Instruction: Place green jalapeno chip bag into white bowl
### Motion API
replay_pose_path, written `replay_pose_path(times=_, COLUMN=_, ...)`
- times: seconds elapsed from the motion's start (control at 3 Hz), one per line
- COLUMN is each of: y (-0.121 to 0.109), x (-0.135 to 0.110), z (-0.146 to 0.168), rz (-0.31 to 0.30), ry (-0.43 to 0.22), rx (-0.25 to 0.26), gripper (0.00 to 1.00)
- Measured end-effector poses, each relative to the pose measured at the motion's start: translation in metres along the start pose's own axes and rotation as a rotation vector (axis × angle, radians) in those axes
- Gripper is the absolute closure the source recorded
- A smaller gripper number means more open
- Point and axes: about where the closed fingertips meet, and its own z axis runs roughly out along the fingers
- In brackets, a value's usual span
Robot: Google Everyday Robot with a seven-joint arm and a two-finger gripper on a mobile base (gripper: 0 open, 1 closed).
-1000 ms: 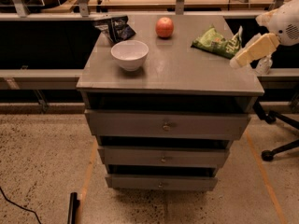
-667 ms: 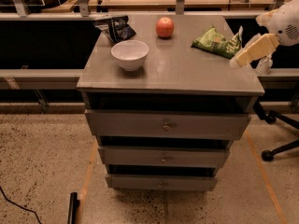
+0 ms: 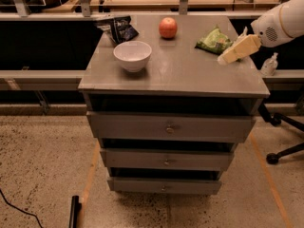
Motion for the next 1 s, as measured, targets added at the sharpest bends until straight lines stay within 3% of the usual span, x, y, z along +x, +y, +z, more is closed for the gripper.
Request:
replay_pose_path(times=0.33, y=-0.031, x=0.006, z=0.036, rz=0.116, ry=-0.004, rx=0.057, gripper=0.00)
replay_pose_path(times=0.67, y=-0.072, x=0.016, z=0.067, rz=0.217, ry=-0.029, rx=0.151, gripper=0.00)
replay_pose_path(times=1.0, y=-0.097, x=0.016, z=0.083, rz=0.212, ry=-0.095, rx=0.201, gripper=0.00)
